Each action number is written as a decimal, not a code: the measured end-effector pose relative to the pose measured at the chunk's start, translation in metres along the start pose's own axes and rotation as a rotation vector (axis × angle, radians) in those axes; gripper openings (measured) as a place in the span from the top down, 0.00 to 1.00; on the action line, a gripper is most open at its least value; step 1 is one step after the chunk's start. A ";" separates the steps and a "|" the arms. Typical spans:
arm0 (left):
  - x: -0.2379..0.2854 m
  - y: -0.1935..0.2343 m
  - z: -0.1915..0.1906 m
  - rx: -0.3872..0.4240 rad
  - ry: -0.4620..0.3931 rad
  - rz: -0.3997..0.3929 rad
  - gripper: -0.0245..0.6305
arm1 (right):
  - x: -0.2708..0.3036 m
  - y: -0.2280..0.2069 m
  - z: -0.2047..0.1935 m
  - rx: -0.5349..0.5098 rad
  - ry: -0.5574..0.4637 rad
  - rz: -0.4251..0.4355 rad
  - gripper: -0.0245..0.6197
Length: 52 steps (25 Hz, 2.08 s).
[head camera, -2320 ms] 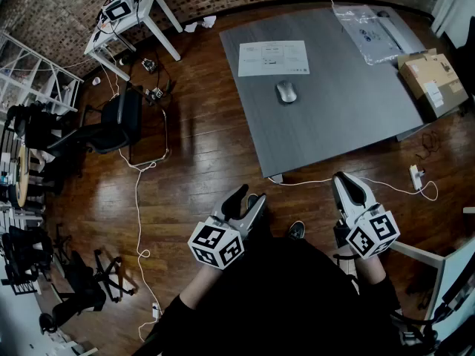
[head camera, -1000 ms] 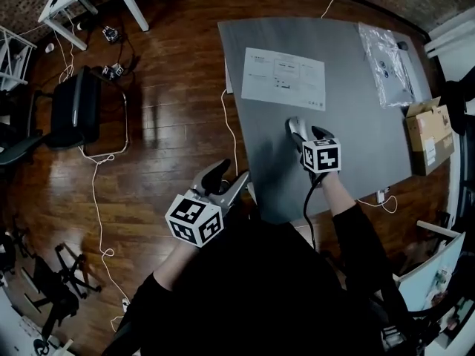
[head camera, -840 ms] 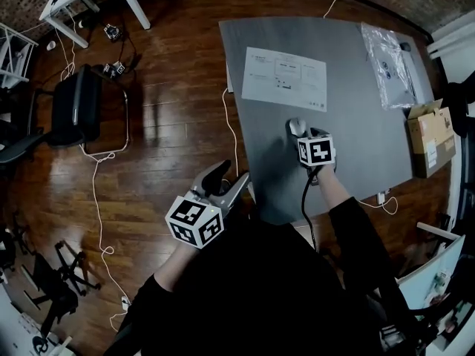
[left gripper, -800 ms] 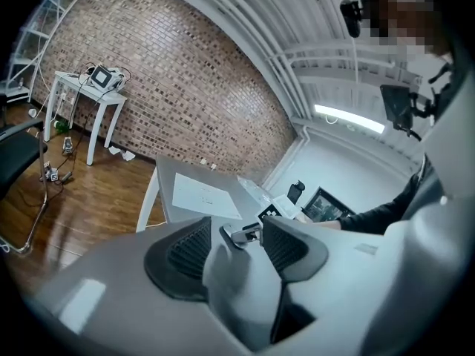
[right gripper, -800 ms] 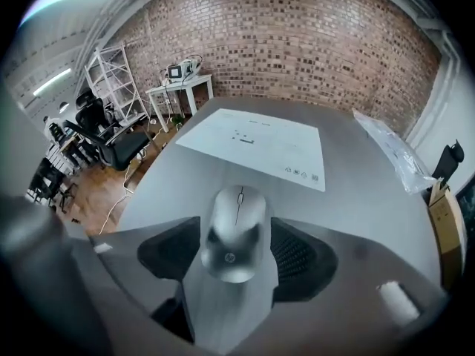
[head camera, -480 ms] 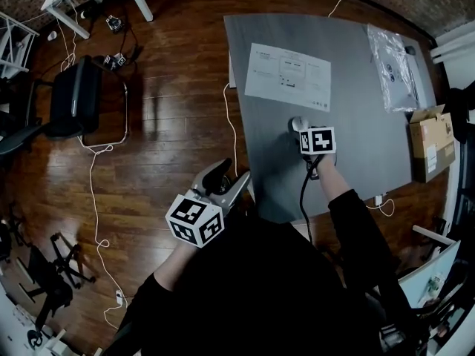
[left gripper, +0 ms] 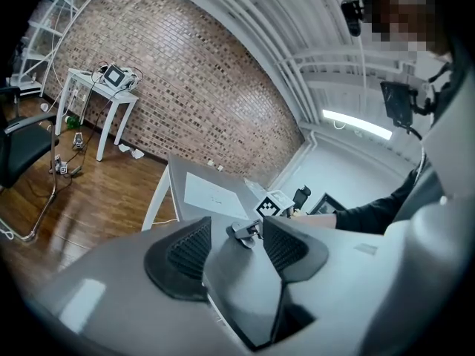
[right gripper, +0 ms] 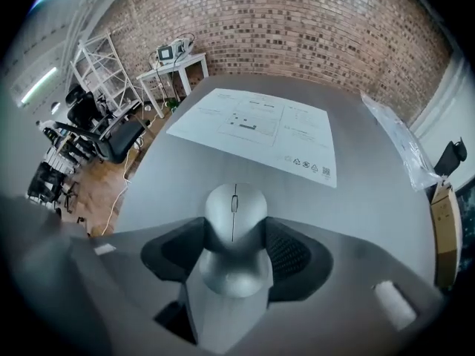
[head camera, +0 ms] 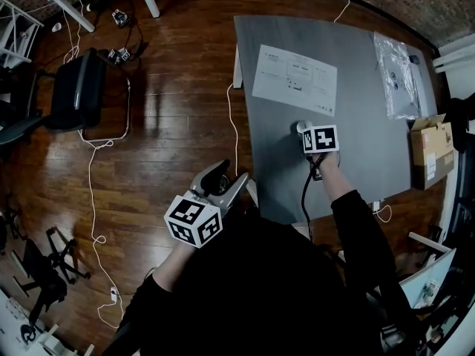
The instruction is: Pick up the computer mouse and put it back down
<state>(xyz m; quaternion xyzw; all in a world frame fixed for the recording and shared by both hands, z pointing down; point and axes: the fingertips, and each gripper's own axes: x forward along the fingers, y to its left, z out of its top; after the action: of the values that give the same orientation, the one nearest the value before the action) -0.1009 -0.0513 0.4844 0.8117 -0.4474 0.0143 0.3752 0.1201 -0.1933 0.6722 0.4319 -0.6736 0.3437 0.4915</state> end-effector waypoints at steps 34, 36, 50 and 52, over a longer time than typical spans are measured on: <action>0.018 -0.055 0.013 0.146 0.005 -0.066 0.65 | -0.335 0.064 0.005 0.347 -1.040 0.750 0.56; 0.016 -0.054 0.012 0.141 0.003 -0.053 0.65 | -0.334 0.068 0.007 0.341 -1.026 0.766 0.56; 0.031 -0.072 0.009 0.171 0.057 -0.094 0.65 | -0.350 0.058 0.006 0.335 -1.058 0.751 0.56; 0.036 -0.075 0.008 0.172 0.059 -0.097 0.65 | -0.352 0.051 0.005 0.337 -1.068 0.745 0.56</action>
<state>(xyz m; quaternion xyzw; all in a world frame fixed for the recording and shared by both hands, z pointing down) -0.0265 -0.0577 0.4470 0.8609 -0.3937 0.0583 0.3171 0.1214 -0.0922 0.3313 0.3522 -0.8654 0.3299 -0.1346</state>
